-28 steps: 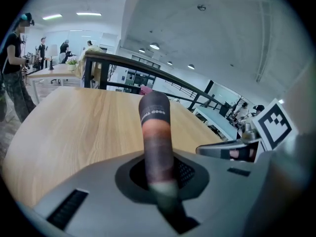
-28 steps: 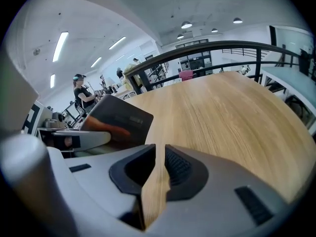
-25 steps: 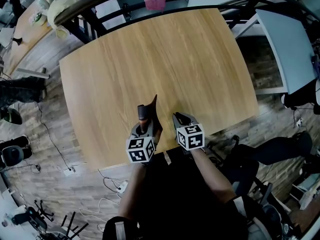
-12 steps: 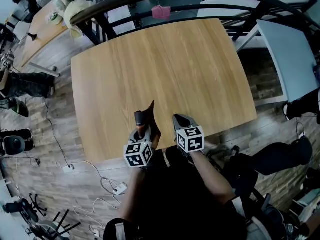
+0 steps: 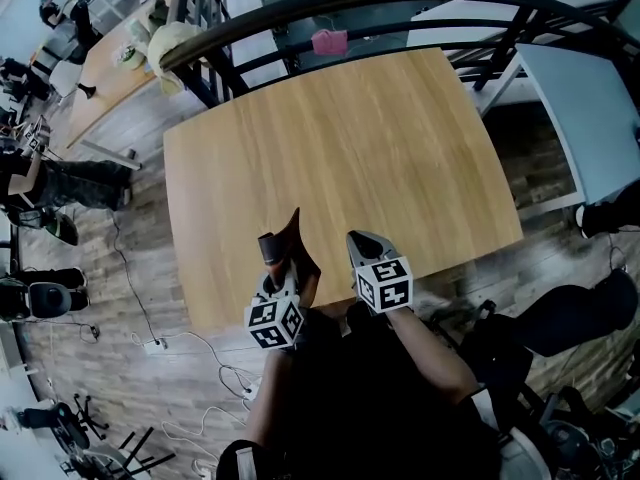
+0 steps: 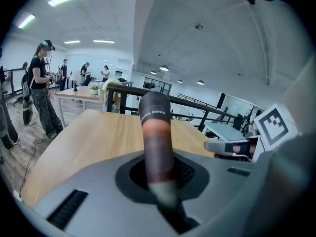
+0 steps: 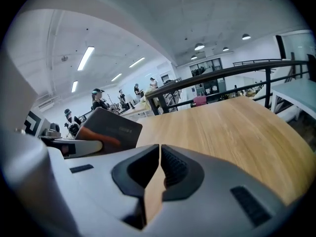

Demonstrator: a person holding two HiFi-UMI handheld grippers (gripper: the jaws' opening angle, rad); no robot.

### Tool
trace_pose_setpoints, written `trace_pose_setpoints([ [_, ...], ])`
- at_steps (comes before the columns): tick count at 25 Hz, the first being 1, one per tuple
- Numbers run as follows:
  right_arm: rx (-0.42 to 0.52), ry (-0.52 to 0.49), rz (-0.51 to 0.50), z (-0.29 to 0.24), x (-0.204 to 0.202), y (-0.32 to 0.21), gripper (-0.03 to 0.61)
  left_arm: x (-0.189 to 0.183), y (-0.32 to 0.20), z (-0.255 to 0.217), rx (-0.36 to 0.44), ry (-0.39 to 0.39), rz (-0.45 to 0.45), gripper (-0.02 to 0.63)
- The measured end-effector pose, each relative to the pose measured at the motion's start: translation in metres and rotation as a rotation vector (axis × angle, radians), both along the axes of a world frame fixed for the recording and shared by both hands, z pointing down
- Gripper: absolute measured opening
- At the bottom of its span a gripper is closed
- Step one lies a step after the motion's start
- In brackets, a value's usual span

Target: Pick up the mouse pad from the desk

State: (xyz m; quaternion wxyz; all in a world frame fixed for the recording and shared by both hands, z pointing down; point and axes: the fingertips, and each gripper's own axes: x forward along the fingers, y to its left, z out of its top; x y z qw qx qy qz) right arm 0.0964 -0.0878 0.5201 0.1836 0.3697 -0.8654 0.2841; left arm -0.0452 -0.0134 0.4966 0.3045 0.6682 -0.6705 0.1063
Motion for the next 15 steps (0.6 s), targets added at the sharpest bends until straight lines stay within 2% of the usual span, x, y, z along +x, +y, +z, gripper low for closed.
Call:
trace_pose_setpoints([
  [9,0.071,-0.021,-0.043,-0.032,-0.034,0.011,0.035,-0.033,0.013,-0.020,0.044,-0.005,-0.051,0.043],
  [15,0.110,-0.018,-0.040,-0.047,-0.062,0.024,0.035,-0.060,0.023,-0.034,0.079,-0.026,-0.033,0.043],
])
